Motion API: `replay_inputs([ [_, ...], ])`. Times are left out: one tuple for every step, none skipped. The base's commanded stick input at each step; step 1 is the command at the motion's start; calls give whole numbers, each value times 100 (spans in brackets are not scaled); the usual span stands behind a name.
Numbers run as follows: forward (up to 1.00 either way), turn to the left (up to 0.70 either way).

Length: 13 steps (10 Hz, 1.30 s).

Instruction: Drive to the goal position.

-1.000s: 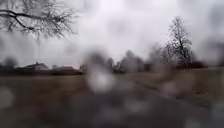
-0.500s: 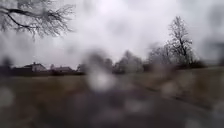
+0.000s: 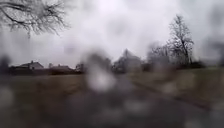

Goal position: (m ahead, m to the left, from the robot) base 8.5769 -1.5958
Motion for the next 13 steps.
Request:
replay_inputs([
  [100,0],
  [100,0],
  [100,0],
  [100,0],
  [100,0],
  [100,0],
  [100,0],
  [100,0],
  [100,0],
  [100,0],
  [100,0],
  [100,0],
  [100,0],
])
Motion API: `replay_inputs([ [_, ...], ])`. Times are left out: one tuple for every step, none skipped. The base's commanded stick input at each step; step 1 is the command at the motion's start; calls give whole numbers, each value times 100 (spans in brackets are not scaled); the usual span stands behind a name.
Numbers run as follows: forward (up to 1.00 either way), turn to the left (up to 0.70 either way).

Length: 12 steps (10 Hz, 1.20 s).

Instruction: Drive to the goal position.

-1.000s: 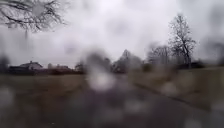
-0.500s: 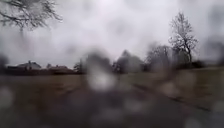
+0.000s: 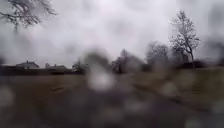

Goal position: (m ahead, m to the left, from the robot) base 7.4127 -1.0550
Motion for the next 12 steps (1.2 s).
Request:
replay_inputs([
  [100,0],
  [100,0],
  [100,0],
  [100,0],
  [100,0],
  [100,0],
  [100,0],
  [100,2],
  [100,14],
  [100,26],
  [100,39],
  [100,40],
])
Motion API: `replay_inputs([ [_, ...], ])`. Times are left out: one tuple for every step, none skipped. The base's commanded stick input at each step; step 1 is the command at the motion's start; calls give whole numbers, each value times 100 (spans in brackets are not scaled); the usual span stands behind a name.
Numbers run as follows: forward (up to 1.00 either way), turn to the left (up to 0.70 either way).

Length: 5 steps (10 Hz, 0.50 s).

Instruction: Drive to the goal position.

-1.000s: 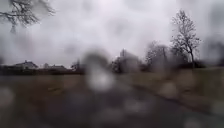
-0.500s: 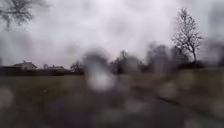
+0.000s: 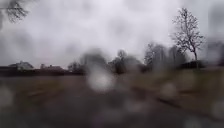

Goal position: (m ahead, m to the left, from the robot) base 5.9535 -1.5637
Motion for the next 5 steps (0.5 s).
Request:
replay_inputs([
  [100,40],
  [100,31],
  [100,17],
  [100,3],
  [100,0],
])
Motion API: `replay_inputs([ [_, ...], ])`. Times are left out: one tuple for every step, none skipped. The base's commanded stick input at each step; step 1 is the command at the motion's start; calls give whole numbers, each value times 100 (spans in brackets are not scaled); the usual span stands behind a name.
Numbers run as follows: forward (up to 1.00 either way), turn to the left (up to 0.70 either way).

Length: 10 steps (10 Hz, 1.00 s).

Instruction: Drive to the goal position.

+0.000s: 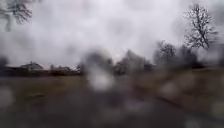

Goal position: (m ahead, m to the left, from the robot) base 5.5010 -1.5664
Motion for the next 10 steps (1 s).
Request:
replay_inputs([
  [100,0],
  [100,0],
  [100,0],
  [100,0],
  [100,0],
  [100,0],
  [100,0],
  [100,0],
  [100,0],
  [100,0],
])
